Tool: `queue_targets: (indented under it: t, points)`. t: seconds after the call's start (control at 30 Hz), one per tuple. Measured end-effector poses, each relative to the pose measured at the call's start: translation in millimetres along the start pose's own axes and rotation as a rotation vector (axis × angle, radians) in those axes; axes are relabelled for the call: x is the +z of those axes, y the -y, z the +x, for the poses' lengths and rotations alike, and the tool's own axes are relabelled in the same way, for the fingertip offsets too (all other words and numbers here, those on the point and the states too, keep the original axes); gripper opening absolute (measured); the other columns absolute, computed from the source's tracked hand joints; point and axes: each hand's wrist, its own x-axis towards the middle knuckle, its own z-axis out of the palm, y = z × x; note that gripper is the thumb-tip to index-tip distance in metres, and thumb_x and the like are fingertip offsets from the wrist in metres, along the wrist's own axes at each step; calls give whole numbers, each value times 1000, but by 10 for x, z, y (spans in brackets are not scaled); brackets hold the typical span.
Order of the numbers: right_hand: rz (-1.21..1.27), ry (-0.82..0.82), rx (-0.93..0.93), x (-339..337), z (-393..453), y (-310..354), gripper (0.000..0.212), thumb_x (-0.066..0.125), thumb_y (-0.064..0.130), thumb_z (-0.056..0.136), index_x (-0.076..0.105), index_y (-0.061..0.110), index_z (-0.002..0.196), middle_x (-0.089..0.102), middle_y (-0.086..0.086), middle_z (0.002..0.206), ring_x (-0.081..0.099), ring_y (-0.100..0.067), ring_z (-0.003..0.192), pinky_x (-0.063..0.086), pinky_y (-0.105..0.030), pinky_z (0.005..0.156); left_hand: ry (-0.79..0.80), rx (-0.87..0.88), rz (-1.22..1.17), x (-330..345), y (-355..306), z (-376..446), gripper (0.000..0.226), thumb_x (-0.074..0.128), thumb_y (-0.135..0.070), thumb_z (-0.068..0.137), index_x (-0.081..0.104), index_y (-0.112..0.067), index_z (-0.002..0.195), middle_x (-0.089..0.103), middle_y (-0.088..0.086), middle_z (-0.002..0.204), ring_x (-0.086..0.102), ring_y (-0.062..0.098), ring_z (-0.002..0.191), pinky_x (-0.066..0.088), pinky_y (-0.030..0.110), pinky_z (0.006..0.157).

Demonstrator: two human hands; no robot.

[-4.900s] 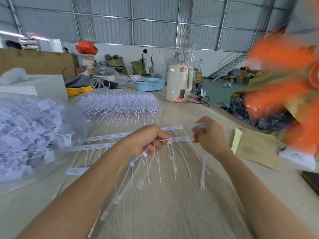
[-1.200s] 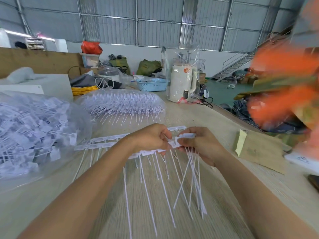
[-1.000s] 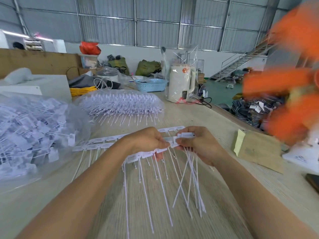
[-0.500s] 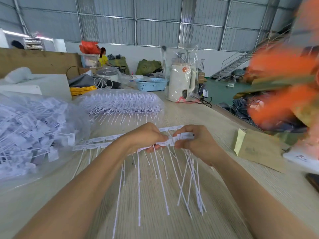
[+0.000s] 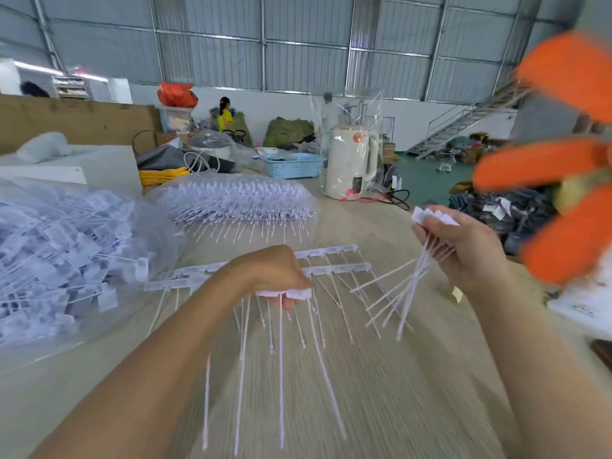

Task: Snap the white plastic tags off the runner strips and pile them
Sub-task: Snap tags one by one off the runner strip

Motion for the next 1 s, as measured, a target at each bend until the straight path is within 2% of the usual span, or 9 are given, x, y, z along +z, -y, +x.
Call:
queue_targets:
  t: [0.17, 0.23, 0.33, 0.4, 0.5, 0.6, 0.73, 0.87, 1.0]
  points:
    - [3, 191, 180, 183, -93, -179, 13, 61, -6, 79, 63, -2, 92, 70, -10, 79, 70, -16, 66, 55, -20, 62, -198, -99, 426, 6, -71, 19, 48, 50, -54, 90, 42, -15, 61, 45, 8, 64, 49, 17, 61, 43, 31, 69]
    - [-33, 267, 201, 264, -155, -281, 13, 63, -6, 79, 64, -5, 92, 72, -9, 73, 69, -18, 67, 56, -22, 63, -283, 13, 268, 26, -209, -2, 57, 39, -63, 89, 45, -13, 64, 44, 3, 62, 52, 21, 61, 42, 31, 69]
    - [-21, 255, 158, 332, -206, -406, 5, 62, -6, 83, 65, -3, 86, 69, -8, 68, 67, -16, 62, 55, -21, 61, -120, 196, 34, 205, -479, -73, 63, 32, -70, 85, 57, -12, 82, 59, 3, 78, 58, 18, 74, 43, 30, 72]
    - [-14, 174, 128, 355, -223, -455, 4, 63, -4, 83, 65, 0, 82, 68, -6, 66, 67, -15, 60, 56, -21, 60, -6, 284, -47, 374, -585, -107, 50, 45, -63, 86, 60, -16, 88, 63, -7, 78, 61, 10, 77, 45, 22, 70]
    - [-74, 93, 48, 366, -239, -497, 7, 66, -2, 82, 66, 4, 78, 68, -6, 65, 66, -17, 59, 56, -24, 59, -43, 366, -68, 514, -619, -71, 12, 61, -34, 88, 53, -26, 83, 58, -14, 65, 59, 3, 65, 41, 6, 50]
    - [-163, 101, -37, 426, -294, -534, 9, 66, 1, 84, 66, 7, 77, 69, -2, 64, 63, -15, 57, 52, -25, 56, -126, 320, -116, 505, -575, -130, 21, 49, -10, 92, 50, -19, 73, 60, 1, 65, 56, 10, 51, 44, 15, 48]
    - [-333, 228, -55, 677, -463, -628, 7, 61, 12, 91, 65, 7, 92, 73, -5, 80, 63, -18, 61, 54, -30, 61, -296, 243, -133, 347, -272, -431, 19, 48, -17, 96, 57, -20, 79, 62, 1, 67, 50, 3, 44, 38, 15, 42]
    - [-459, 384, -77, 1178, -729, -739, 6, 60, 11, 91, 64, 9, 96, 60, -7, 74, 58, -21, 62, 51, -37, 67, -494, 204, 37, 175, 159, -832, 13, 51, -18, 94, 62, -15, 89, 68, 11, 82, 57, 17, 64, 37, 26, 55]
    - [-448, 506, -64, 1764, -1050, -917, 9, 60, 6, 91, 65, 9, 97, 59, -4, 73, 56, -16, 60, 49, -29, 61, -644, 90, 238, 51, 581, -1319, 16, 43, -26, 98, 55, -18, 90, 64, 10, 87, 59, 29, 83, 34, 32, 62]
